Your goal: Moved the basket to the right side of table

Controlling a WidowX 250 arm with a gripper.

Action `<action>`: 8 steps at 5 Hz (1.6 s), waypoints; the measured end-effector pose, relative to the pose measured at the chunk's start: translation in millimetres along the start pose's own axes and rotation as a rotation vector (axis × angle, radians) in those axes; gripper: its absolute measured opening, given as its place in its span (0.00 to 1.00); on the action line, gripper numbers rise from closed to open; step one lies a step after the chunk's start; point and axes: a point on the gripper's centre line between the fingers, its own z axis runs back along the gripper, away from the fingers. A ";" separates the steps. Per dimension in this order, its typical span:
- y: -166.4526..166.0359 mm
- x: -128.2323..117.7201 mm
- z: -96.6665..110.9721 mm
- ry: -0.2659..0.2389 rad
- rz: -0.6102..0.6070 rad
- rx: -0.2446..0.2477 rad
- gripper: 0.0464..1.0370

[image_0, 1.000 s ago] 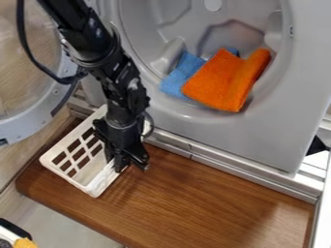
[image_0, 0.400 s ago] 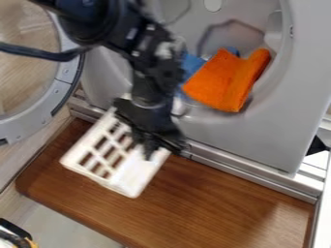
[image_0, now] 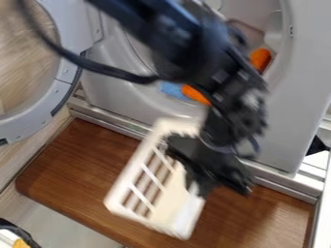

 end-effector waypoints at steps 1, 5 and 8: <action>-36.4 7.3 -11.9 -0.005 -0.013 -0.012 0.05; -108.6 12.5 -33.6 0.044 -0.047 -0.072 0.08; -108.6 9.3 -36.7 0.026 -0.089 -0.097 0.89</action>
